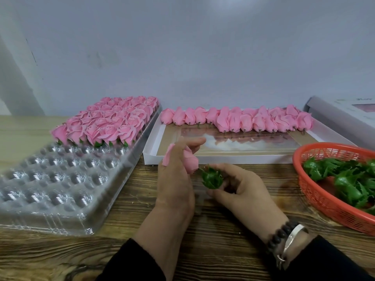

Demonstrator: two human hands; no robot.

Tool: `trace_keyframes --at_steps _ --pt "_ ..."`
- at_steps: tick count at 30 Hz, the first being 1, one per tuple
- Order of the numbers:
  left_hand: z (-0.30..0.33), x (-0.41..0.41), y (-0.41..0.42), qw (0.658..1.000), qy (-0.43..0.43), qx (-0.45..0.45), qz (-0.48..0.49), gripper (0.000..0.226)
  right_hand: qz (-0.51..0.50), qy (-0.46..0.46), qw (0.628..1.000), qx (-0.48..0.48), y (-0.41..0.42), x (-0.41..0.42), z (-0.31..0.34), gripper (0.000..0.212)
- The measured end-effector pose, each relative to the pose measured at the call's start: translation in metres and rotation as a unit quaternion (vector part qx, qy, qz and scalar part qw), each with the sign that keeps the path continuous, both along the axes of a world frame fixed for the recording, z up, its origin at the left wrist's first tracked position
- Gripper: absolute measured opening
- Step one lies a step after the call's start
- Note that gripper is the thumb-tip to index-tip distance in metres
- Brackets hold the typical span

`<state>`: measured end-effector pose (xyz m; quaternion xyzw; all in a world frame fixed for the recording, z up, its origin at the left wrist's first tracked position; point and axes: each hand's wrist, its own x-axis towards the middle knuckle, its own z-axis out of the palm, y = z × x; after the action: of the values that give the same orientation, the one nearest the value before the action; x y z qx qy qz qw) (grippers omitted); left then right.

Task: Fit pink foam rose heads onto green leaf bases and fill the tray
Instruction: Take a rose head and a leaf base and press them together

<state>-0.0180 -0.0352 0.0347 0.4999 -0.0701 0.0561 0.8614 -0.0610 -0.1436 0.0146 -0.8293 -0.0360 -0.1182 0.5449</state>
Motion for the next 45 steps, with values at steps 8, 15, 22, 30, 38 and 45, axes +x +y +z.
trace_keyframes --at_steps 8,15,22,30,38,45 --pt "-0.005 -0.006 -0.004 0.996 0.007 0.066 -0.054 0.02 0.024 -0.008 1.0 0.009 0.006 -0.002 0.0 0.04" --pt "-0.004 -0.009 -0.008 0.992 -0.028 0.097 -0.07 0.024 0.025 -0.009 0.995 0.099 0.004 0.0 0.001 0.046" --pt "-0.002 -0.008 -0.005 0.996 -0.015 0.085 0.004 0.03 0.029 -0.005 0.995 0.1 0.005 0.0 0.001 0.042" --pt "-0.006 -0.013 -0.01 0.988 -0.024 0.147 -0.04 0.024 0.032 -0.019 0.993 0.116 0.007 -0.001 0.001 0.049" --pt "-0.006 -0.011 -0.008 0.982 -0.048 0.178 -0.037 0.025 0.008 -0.025 0.998 0.063 0.007 -0.001 0.001 0.05" --pt "-0.011 -0.011 -0.013 0.979 -0.041 0.193 -0.056 0.025 0.014 -0.04 0.996 0.078 0.011 -0.002 0.005 0.048"
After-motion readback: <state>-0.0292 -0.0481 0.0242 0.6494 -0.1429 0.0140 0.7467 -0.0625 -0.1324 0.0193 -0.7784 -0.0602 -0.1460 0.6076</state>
